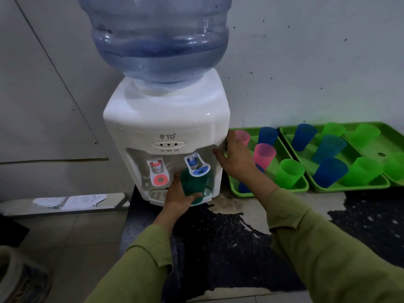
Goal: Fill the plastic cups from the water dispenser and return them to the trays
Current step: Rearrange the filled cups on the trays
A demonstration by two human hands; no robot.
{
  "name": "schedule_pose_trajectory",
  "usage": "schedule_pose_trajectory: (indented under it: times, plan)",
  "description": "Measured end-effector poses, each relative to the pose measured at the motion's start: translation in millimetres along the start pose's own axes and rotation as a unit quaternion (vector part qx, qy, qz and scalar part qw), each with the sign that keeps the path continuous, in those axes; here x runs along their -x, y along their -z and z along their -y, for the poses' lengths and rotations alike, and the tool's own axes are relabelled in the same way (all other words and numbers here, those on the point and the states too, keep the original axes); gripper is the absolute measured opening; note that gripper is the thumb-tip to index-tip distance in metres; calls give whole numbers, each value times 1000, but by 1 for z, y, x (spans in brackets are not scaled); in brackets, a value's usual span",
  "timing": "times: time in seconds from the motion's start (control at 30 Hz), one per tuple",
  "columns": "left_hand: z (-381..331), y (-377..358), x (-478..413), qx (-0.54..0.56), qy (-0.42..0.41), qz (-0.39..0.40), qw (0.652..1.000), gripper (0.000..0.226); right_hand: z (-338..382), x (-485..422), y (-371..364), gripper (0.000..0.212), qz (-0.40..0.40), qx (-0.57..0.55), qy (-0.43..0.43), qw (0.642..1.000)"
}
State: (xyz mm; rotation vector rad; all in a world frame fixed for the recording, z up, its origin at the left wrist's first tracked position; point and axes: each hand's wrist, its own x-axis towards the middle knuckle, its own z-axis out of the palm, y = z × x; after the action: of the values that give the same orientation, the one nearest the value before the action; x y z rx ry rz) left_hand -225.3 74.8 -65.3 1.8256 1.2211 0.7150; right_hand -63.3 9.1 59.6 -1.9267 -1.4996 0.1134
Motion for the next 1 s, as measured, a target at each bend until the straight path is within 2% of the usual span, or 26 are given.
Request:
schedule_pose_trajectory:
  times: [0.43, 0.7, 0.77, 0.9, 1.0]
  plan:
    - [1, -1, -1, 2, 3, -1, 1000, 90, -2, 0, -1, 46, 4, -32, -18, 999]
    - [0, 1, 1, 0, 7, 3, 1000, 86, 3, 0, 7, 41, 10, -30, -90, 995]
    - [-1, 1, 2, 9, 5, 3, 1000, 86, 6, 4, 10, 36, 49, -32, -108, 992]
    - [-4, 2, 4, 16, 0, 5, 1000, 86, 20, 8, 12, 49, 187, -109, -176, 960]
    - [-6, 2, 5, 17, 1, 5, 1000, 83, 25, 7, 5, 34, 225, -124, -183, 949]
